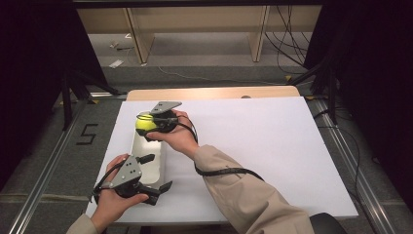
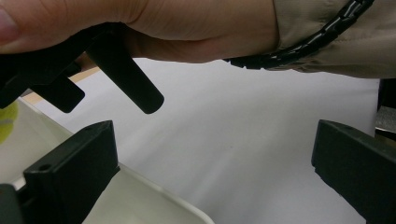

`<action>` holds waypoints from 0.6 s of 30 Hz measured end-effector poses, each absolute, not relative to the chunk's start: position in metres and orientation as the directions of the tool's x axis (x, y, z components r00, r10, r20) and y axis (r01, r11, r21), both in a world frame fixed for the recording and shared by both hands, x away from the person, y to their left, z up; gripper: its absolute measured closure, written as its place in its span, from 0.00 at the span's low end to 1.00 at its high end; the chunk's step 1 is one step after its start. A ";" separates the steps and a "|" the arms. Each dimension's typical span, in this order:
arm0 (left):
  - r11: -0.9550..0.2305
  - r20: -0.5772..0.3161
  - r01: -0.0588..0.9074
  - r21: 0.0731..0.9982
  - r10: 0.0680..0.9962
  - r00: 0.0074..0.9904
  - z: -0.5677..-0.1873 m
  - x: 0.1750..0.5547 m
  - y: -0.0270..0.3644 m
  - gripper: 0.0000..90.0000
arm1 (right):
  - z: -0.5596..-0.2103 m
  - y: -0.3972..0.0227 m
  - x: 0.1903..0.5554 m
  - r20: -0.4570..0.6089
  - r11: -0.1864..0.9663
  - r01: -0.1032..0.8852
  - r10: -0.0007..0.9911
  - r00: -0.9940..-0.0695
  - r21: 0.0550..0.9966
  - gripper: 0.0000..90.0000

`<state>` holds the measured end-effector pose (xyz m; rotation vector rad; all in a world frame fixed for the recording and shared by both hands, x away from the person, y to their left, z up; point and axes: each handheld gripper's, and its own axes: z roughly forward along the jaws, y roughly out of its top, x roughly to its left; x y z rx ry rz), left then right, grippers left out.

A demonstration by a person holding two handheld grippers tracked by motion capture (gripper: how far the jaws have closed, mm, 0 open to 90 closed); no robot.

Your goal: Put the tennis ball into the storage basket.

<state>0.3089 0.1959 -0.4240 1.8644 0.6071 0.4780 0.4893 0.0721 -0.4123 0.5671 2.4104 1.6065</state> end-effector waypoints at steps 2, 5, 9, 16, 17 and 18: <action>-0.303 0.043 0.184 0.935 0.612 0.790 -0.424 0.309 0.196 0.00 | -0.413 0.072 0.490 0.054 0.345 0.211 0.413 -0.909 0.915 0.30; -0.303 0.042 0.184 0.935 0.611 0.790 -0.424 0.309 0.196 0.00 | -0.414 0.072 0.490 0.056 0.349 0.213 0.411 -0.910 0.912 0.30; -0.303 0.042 0.185 0.935 0.611 0.790 -0.424 0.309 0.196 0.00 | -0.416 0.072 0.490 0.057 0.352 0.215 0.409 -0.911 0.911 0.30; -0.302 0.042 0.184 0.935 0.611 0.790 -0.424 0.309 0.196 0.00 | -0.419 0.073 0.490 0.063 0.361 0.223 0.405 -0.912 0.905 0.30; -0.302 0.042 0.184 0.935 0.611 0.790 -0.424 0.309 0.196 0.00 | -0.419 0.073 0.490 0.063 0.361 0.223 0.405 -0.912 0.905 0.30; -0.303 0.042 0.184 0.935 0.611 0.790 -0.424 0.309 0.196 0.00 | -0.419 0.073 0.489 0.063 0.371 0.224 0.400 -0.914 0.901 0.30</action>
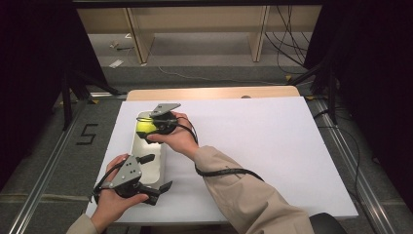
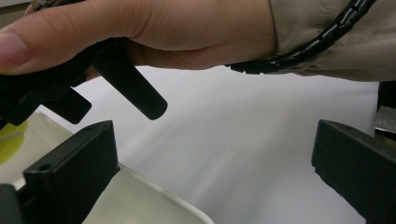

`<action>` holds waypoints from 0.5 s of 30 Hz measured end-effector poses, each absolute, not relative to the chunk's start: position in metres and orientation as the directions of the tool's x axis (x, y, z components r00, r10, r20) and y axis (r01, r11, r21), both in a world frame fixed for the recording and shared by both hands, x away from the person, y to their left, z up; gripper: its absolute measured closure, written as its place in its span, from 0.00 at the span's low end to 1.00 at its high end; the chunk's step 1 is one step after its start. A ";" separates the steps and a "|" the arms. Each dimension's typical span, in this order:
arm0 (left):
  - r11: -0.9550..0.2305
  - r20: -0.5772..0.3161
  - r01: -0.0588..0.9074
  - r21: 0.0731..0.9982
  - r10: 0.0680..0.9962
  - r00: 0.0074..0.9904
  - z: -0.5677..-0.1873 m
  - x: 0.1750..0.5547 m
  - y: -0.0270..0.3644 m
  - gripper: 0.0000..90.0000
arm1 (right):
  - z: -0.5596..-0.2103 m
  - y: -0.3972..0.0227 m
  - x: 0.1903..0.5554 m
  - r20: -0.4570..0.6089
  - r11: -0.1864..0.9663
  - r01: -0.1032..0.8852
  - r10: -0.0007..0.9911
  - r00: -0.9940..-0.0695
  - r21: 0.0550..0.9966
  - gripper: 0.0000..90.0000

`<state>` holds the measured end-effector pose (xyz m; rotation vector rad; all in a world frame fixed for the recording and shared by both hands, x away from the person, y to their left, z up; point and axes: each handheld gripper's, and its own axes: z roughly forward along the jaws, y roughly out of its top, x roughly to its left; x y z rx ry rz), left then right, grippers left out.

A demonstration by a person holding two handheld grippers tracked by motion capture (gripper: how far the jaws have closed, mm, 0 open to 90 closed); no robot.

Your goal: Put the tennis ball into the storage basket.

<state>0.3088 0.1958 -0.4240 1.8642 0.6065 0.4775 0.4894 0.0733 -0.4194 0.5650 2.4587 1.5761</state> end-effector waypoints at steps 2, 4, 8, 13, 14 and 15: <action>-0.303 0.043 0.184 0.935 0.611 0.790 -0.424 0.309 0.196 0.00 | -0.420 0.074 0.489 0.067 0.369 0.228 0.402 -0.913 0.901 0.30; -0.303 0.042 0.184 0.935 0.611 0.791 -0.424 0.309 0.196 0.00 | -0.420 0.074 0.489 0.067 0.373 0.229 0.400 -0.914 0.899 0.30; -0.303 0.042 0.184 0.935 0.611 0.790 -0.424 0.309 0.196 0.00 | -0.422 0.075 0.489 0.066 0.381 0.228 0.395 -0.916 0.896 0.30; -0.303 0.042 0.184 0.935 0.610 0.791 -0.424 0.309 0.196 0.00 | -0.423 0.074 0.490 0.067 0.390 0.233 0.395 -0.916 0.891 0.30; -0.303 0.042 0.185 0.935 0.610 0.791 -0.424 0.309 0.196 0.00 | -0.423 0.075 0.490 0.068 0.390 0.234 0.395 -0.916 0.891 0.30; -0.303 0.042 0.185 0.935 0.610 0.791 -0.424 0.309 0.196 0.00 | -0.424 0.075 0.490 0.069 0.392 0.236 0.394 -0.916 0.889 0.30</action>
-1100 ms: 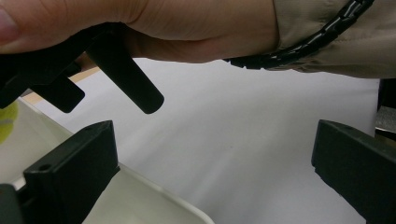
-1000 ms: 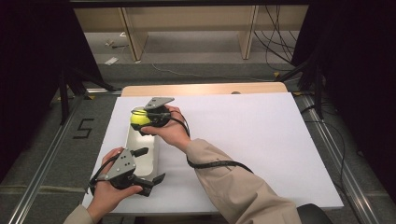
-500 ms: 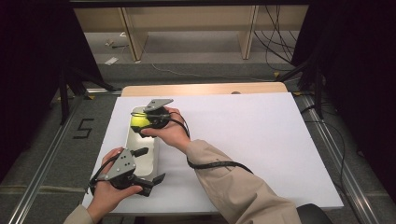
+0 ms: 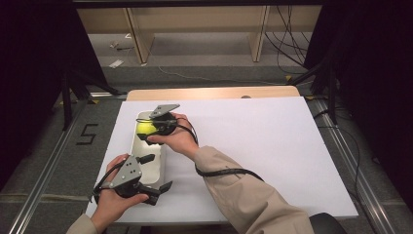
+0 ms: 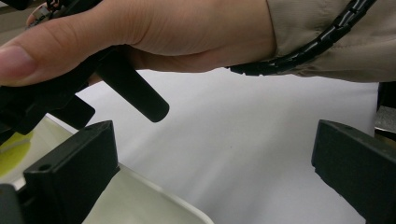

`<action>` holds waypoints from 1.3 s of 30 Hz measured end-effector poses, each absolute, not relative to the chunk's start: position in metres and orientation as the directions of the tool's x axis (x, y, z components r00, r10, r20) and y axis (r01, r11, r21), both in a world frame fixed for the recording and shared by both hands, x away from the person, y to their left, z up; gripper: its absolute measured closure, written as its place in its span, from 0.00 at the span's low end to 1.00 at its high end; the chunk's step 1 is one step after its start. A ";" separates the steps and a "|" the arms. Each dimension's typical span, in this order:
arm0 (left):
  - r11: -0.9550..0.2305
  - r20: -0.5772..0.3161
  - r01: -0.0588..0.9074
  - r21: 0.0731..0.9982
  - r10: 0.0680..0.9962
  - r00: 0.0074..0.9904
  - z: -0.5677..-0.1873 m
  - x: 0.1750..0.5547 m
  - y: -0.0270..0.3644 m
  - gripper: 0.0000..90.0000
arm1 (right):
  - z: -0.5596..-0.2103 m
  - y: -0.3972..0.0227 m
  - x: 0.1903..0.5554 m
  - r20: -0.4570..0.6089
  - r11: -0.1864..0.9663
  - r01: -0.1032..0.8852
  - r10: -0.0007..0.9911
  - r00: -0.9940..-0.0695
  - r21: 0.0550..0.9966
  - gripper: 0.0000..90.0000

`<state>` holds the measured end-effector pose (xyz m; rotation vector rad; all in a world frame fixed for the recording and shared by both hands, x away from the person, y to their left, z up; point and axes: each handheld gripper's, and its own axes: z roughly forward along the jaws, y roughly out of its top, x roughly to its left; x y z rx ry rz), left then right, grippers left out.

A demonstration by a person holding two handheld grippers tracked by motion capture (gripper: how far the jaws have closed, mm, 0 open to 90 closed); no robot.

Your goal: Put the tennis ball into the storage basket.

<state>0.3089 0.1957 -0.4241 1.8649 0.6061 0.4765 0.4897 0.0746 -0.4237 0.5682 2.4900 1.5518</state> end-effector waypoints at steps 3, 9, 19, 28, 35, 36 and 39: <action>-0.303 0.042 0.184 0.935 0.610 0.791 -0.424 0.309 0.196 0.00 | -0.424 0.075 0.490 0.069 0.396 0.236 0.392 -0.917 0.887 0.30; -0.303 0.041 0.185 0.935 0.610 0.791 -0.424 0.309 0.196 0.00 | -0.426 0.075 0.490 0.066 0.405 0.237 0.393 -0.917 0.883 0.30; -0.303 0.042 0.184 0.935 0.610 0.791 -0.424 0.309 0.196 0.00 | -0.429 0.075 0.490 0.065 0.416 0.237 0.386 -0.920 0.878 0.30; -0.304 0.042 0.184 0.935 0.610 0.792 -0.424 0.309 0.195 0.00 | -0.431 0.076 0.490 0.065 0.428 0.239 0.382 -0.922 0.872 0.30; -0.303 0.041 0.185 0.935 0.608 0.793 -0.424 0.309 0.195 0.00 | -0.433 0.076 0.490 0.066 0.441 0.242 0.379 -0.923 0.864 0.30; -0.304 0.041 0.185 0.935 0.608 0.793 -0.424 0.309 0.195 0.00 | -0.433 0.076 0.490 0.066 0.442 0.243 0.378 -0.923 0.863 0.30; -0.304 0.041 0.185 0.935 0.609 0.792 -0.424 0.309 0.195 0.00 | -0.434 0.077 0.490 0.065 0.441 0.242 0.378 -0.924 0.864 0.30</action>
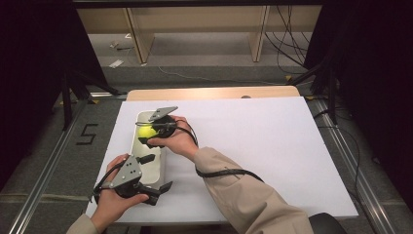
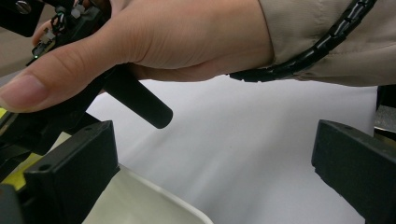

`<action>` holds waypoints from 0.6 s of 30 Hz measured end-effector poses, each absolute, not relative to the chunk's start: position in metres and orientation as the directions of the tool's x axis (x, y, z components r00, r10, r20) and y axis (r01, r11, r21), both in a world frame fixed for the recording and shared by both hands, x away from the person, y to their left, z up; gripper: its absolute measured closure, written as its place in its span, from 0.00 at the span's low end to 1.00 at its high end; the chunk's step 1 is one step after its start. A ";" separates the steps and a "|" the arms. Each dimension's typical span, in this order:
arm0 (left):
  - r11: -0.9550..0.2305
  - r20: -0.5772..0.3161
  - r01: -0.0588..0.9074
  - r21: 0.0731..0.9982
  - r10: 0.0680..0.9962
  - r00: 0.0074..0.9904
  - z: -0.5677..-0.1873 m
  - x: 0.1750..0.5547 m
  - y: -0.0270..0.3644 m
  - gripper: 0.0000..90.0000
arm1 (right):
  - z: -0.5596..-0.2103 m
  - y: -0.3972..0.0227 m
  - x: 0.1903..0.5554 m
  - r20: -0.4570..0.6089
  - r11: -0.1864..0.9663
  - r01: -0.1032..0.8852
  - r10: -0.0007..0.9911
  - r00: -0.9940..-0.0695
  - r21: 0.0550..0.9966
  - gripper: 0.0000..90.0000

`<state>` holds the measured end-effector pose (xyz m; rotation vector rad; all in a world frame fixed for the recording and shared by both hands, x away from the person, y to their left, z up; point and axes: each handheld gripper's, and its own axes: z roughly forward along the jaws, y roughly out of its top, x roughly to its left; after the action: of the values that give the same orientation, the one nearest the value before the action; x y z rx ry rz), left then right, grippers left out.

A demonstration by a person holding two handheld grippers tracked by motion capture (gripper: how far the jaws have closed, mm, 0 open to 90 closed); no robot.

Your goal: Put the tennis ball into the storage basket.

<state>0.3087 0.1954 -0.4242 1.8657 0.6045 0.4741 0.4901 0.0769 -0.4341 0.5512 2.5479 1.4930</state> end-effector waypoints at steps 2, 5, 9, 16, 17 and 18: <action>-0.303 0.041 0.185 0.935 0.608 0.793 -0.424 0.309 0.195 0.00 | -0.434 0.077 0.490 0.065 0.443 0.241 0.377 -0.924 0.864 0.30; -0.304 0.042 0.184 0.935 0.608 0.793 -0.424 0.309 0.195 0.00 | -0.434 0.077 0.490 0.067 0.444 0.243 0.376 -0.924 0.863 0.30; -0.307 0.046 0.180 0.935 0.608 0.793 -0.424 0.309 0.196 0.00 | -0.436 0.077 0.490 0.065 0.452 0.244 0.376 -0.924 0.858 0.30; -0.304 0.042 0.184 0.935 0.608 0.793 -0.424 0.309 0.195 0.00 | -0.436 0.078 0.490 0.061 0.454 0.240 0.374 -0.925 0.858 0.30; -0.304 0.042 0.184 0.935 0.608 0.793 -0.424 0.309 0.195 0.00 | -0.436 0.078 0.490 0.061 0.454 0.240 0.374 -0.925 0.858 0.30; -0.305 0.042 0.183 0.935 0.607 0.793 -0.424 0.309 0.195 0.00 | -0.436 0.078 0.490 0.060 0.456 0.241 0.376 -0.925 0.857 0.30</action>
<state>0.3085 0.1952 -0.4242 1.8667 0.6023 0.4745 0.4900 0.0776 -0.4360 0.5461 2.5608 1.4723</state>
